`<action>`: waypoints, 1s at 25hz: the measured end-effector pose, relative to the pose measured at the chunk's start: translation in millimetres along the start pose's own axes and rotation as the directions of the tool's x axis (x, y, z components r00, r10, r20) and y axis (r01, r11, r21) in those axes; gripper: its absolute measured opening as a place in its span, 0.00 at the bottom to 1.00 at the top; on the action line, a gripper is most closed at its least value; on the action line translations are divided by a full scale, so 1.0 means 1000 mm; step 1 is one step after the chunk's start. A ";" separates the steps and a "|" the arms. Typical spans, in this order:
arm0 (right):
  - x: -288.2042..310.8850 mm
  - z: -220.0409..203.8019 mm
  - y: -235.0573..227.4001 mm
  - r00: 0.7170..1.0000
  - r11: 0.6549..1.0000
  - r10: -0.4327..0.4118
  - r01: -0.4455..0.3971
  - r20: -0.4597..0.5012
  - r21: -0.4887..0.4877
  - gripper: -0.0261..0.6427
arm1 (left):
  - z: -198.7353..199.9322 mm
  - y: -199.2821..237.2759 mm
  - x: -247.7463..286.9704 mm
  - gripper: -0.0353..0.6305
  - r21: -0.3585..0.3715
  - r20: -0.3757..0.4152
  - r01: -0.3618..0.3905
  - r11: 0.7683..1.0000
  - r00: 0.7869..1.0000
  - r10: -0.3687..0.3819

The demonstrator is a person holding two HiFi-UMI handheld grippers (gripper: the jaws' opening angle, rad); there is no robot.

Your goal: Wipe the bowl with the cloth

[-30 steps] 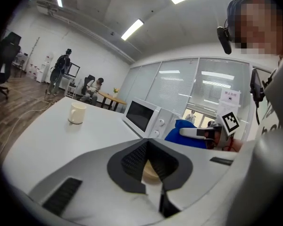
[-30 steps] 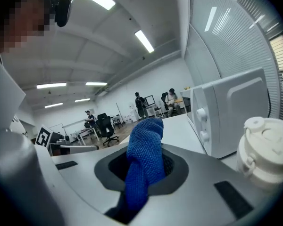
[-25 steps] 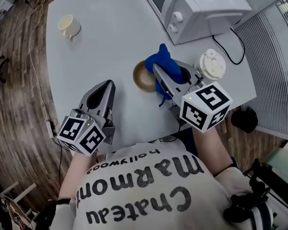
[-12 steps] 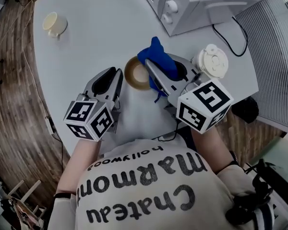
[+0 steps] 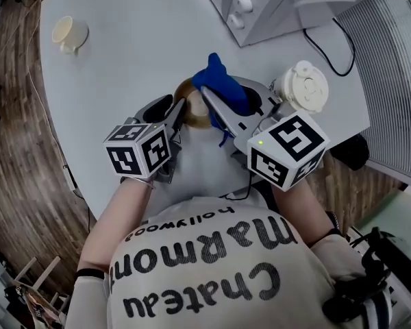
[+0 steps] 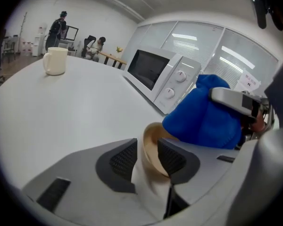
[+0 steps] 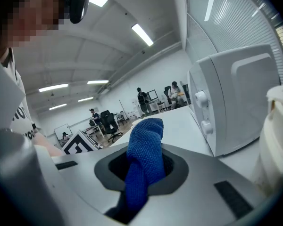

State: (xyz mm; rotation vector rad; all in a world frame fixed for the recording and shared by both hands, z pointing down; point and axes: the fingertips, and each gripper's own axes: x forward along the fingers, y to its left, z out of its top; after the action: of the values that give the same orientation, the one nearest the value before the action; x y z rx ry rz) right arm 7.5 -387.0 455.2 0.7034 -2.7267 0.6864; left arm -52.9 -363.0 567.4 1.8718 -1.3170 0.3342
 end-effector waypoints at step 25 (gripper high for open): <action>0.040 -0.036 0.082 0.991 0.990 -0.007 -0.011 -0.132 -0.137 0.11 | 0.046 -0.014 -0.090 0.09 0.281 0.273 -0.163 0.946 0.958 0.084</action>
State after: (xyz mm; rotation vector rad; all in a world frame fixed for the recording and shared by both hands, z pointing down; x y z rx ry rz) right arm -64.0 -320.9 468.8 0.6014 -2.6230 0.5193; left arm -89.1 -335.3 476.4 2.1463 -1.6408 0.3842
